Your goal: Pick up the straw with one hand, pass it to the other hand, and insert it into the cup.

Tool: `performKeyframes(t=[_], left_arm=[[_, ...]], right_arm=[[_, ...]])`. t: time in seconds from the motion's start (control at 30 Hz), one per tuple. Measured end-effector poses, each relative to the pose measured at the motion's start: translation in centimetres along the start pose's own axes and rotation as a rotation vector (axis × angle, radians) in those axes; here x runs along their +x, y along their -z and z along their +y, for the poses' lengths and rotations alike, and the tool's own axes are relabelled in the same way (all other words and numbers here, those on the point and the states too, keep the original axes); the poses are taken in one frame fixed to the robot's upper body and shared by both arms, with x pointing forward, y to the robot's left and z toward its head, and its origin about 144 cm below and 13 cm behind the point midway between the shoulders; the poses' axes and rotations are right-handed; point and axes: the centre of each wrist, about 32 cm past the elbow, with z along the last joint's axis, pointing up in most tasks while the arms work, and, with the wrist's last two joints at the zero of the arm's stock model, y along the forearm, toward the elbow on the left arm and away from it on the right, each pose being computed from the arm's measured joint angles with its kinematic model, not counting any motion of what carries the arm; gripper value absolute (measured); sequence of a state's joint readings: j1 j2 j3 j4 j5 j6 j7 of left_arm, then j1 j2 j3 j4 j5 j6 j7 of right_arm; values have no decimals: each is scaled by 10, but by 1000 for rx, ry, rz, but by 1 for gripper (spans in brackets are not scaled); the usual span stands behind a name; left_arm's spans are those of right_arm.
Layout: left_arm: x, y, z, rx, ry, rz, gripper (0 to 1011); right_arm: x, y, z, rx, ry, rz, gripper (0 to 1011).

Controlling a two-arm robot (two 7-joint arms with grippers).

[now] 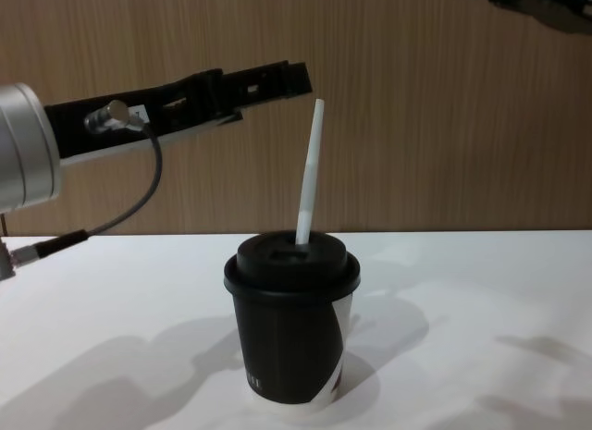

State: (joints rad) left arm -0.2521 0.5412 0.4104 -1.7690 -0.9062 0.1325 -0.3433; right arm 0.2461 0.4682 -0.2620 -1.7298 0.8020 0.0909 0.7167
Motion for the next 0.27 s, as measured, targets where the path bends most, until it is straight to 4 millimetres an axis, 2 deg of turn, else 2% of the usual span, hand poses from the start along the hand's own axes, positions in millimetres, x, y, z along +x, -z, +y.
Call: performKeyframes(t=[0.27], left_arm=[[0,5,6,-25,7,5,1003]], right_arm=[[-2,-3,-6,-16,-12,15,1001]])
